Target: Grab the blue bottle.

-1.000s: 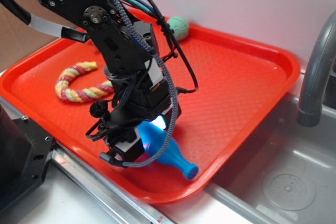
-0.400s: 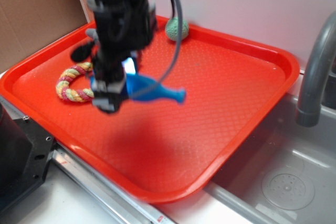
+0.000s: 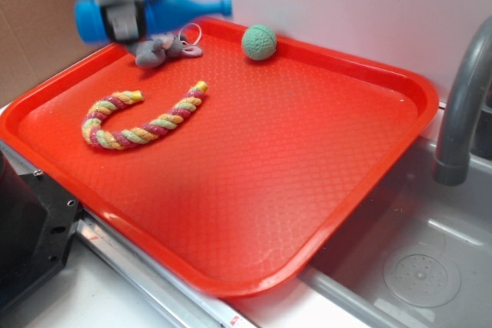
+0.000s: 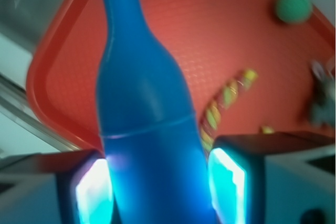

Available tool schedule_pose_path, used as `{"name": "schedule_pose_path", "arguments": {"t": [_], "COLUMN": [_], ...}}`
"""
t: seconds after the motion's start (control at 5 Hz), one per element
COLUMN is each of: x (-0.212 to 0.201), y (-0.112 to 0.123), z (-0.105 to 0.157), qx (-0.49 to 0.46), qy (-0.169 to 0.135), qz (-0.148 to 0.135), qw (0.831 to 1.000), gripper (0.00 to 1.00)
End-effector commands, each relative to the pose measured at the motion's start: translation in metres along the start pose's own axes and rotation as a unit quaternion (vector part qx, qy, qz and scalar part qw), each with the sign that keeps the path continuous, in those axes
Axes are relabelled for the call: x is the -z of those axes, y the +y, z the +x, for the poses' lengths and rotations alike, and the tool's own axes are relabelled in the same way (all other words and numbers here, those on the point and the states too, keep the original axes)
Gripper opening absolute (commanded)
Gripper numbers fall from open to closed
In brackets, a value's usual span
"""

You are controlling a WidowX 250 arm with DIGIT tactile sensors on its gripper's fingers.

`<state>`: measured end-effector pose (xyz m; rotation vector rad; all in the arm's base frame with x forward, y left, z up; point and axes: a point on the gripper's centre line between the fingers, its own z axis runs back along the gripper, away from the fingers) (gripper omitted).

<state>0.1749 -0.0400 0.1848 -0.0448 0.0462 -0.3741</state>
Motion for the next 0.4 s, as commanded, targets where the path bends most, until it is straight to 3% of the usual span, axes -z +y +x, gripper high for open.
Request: {"name": "schedule_pose_path", "arguments": {"t": [0.0,0.2], "x": [-0.0439,-0.0437], "y": [0.0146,0.0184], "z": [-0.0155,-0.0055], "qx": [-0.235,-0.227], "qy": [-0.044,-0.029], "qz": [0.002,0.009], "qw": [0.971,0.973], "gripper": [0.00,0.00]}}
